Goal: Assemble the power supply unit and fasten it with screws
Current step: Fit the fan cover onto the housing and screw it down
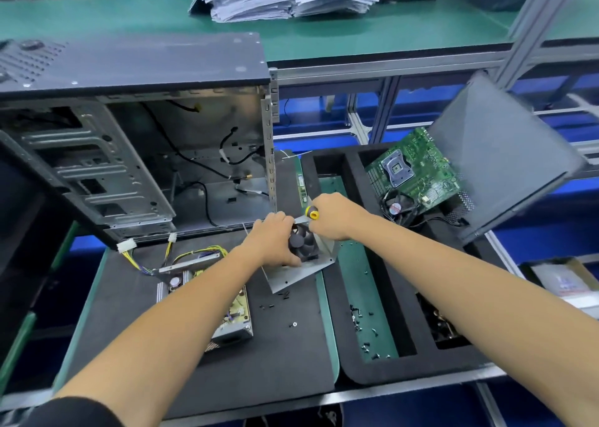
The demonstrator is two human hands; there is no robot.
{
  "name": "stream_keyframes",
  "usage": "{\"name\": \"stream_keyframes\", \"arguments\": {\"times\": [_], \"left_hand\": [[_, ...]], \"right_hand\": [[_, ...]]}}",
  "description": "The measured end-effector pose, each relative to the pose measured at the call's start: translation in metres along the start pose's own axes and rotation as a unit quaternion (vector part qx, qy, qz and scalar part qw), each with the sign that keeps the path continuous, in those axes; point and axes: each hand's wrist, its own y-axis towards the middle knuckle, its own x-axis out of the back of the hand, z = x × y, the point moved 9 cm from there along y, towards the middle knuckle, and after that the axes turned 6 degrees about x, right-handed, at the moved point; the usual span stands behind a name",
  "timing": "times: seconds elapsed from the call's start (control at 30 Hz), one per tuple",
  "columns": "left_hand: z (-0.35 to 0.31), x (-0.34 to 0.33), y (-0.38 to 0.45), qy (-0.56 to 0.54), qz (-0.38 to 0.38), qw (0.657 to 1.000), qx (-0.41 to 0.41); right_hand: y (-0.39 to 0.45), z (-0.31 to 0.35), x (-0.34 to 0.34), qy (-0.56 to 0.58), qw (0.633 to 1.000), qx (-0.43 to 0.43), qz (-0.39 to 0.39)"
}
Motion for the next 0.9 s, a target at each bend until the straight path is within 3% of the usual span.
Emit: {"name": "stream_keyframes", "arguments": {"times": [0.2,0.47,0.6,0.77,0.9], "left_hand": [[0.002,0.039,-0.011,-0.099,-0.058,0.992,-0.044],[0.046,0.074,-0.048,-0.24,-0.088,0.961,-0.103],[0.099,0.079,-0.068,-0.37,-0.089,0.923,-0.048],[0.161,0.076,-0.094,-0.468,-0.034,0.883,0.013],[0.183,0.063,-0.112,-0.524,0.039,0.85,0.033]], "right_hand": [[0.014,0.009,0.024,0.016,0.996,-0.025,-0.081],[0.03,0.06,0.018,0.116,0.991,0.02,-0.056],[0.035,0.1,0.015,0.12,0.989,0.067,-0.05],[0.037,0.153,-0.002,0.102,0.983,0.154,-0.016],[0.041,0.173,-0.027,0.142,0.977,0.156,0.014]]}}
